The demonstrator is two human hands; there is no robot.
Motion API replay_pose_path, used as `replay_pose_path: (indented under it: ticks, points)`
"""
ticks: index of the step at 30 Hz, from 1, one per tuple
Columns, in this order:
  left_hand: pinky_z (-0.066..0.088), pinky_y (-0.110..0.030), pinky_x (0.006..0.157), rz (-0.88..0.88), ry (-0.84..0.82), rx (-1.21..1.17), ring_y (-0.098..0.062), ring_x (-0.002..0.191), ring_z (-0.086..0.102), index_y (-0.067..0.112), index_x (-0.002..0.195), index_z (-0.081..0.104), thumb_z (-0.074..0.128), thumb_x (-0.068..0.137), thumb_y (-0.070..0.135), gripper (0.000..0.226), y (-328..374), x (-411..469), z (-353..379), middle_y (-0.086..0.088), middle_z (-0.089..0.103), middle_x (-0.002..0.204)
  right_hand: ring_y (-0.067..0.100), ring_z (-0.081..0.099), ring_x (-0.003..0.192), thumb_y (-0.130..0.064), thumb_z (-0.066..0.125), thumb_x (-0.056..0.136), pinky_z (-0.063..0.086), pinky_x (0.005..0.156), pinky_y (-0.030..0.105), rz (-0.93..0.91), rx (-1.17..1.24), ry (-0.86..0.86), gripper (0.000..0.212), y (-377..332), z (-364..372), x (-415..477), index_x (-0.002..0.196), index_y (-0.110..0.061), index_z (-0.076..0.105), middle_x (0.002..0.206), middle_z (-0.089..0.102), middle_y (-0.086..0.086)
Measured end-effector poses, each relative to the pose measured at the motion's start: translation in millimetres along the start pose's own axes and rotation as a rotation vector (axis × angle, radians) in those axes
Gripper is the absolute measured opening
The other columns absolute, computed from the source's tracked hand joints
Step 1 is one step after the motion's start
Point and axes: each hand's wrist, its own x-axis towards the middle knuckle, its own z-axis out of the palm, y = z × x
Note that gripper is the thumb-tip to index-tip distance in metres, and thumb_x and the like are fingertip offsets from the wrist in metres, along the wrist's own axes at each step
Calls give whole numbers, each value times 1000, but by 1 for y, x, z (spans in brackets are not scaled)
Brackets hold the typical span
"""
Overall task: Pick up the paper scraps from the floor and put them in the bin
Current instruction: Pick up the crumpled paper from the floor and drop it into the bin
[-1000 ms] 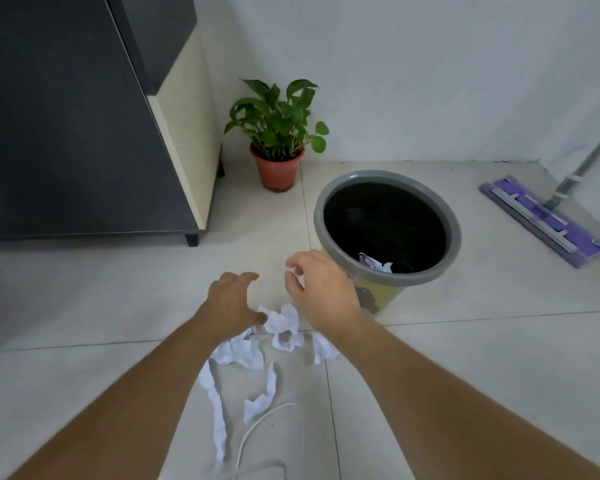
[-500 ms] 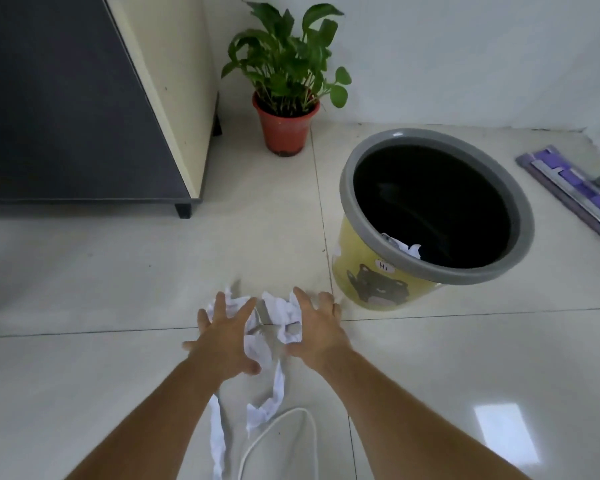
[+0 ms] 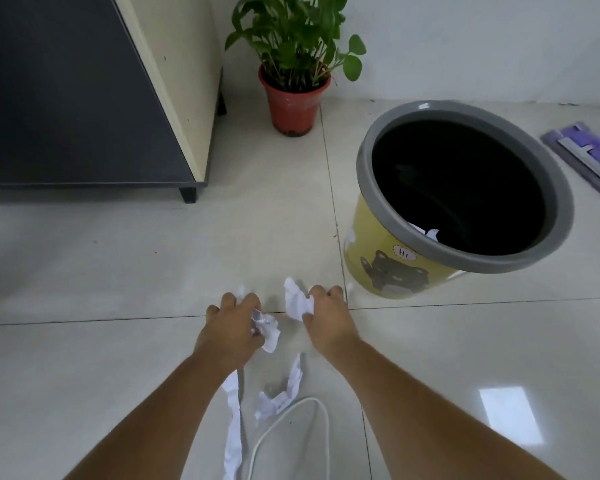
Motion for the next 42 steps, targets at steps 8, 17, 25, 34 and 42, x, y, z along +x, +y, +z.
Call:
replay_pose_path:
  ticks: [8, 17, 25, 34, 42]
  points:
    - [52, -41, 82, -10, 172, -219, -33, 96, 55, 26, 105, 54, 74, 77, 24, 35, 15, 0, -73, -5, 47, 103, 28, 54, 102, -16, 54, 91, 48, 91, 35, -92, 141, 98, 32, -36, -54, -18, 123, -15, 51, 121, 44, 9]
    - [47, -35, 75, 125, 387, -301, -30, 102, 52, 25, 105, 52, 74, 75, 23, 37, 79, -19, -189, -9, 50, 110, 24, 50, 84, -19, 58, 89, 39, 72, 28, -291, 251, 344, 25, -105, -157, -57, 112, -14, 53, 112, 49, 8]
    - [43, -23, 57, 340, 442, -395, -21, 93, 56, 32, 104, 46, 76, 76, 26, 42, 195, -34, -251, -4, 49, 116, 31, 53, 106, -21, 61, 88, 41, 81, 31, -253, 303, 556, 35, -78, -289, -94, 121, -10, 52, 121, 50, 14]
    - [54, -41, 92, 444, 343, -381, -26, 106, 54, 31, 118, 44, 77, 71, 32, 57, 298, -33, -227, -5, 45, 119, 21, 51, 83, -20, 59, 91, 41, 73, 27, -83, 236, 676, 31, -19, -354, -114, 119, -7, 52, 114, 48, 11]
    - [45, -31, 84, 395, 235, -475, -20, 106, 49, 36, 135, 42, 81, 63, 40, 82, 294, -10, -194, -4, 40, 125, 26, 57, 89, -28, 66, 85, 48, 76, 33, 70, 314, 560, 48, 5, -340, -87, 124, -5, 48, 122, 47, 15]
